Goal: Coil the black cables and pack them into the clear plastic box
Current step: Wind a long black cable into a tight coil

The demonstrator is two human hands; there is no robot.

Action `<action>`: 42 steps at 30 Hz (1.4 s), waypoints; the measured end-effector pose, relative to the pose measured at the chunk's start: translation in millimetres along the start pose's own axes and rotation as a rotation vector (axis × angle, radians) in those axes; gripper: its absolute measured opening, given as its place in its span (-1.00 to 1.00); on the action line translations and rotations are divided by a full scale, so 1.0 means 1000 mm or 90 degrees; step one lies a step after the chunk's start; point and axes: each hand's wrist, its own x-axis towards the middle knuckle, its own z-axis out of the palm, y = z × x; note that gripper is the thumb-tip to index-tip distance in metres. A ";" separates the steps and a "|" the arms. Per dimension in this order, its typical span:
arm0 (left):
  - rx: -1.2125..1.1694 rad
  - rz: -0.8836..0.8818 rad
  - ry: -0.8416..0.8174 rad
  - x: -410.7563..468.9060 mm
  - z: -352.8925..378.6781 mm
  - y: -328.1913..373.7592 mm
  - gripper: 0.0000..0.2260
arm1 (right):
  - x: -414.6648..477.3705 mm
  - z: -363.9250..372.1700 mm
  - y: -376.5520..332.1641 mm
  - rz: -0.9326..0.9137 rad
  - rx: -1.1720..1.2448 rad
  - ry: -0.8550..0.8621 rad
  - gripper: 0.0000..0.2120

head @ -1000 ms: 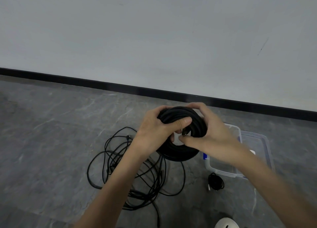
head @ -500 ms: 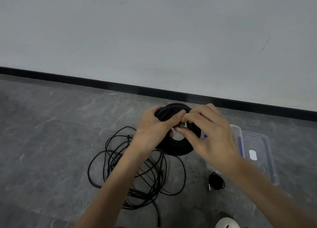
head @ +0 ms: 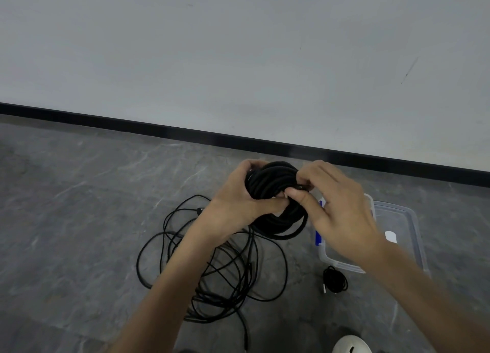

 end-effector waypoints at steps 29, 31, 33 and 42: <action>-0.086 -0.021 -0.094 -0.002 0.002 0.004 -0.75 | 0.009 -0.012 -0.009 0.422 0.422 0.024 -0.86; -0.090 -0.005 -0.099 -0.002 0.004 0.005 -0.76 | 0.009 -0.011 -0.007 0.461 0.447 0.001 -0.81; -0.079 0.007 -0.098 -0.001 0.006 0.005 -0.78 | 0.010 -0.010 -0.006 0.466 0.429 -0.007 -0.79; -0.121 0.004 -0.093 0.000 0.010 0.001 -0.76 | 0.014 -0.006 -0.004 0.489 0.449 0.033 -0.78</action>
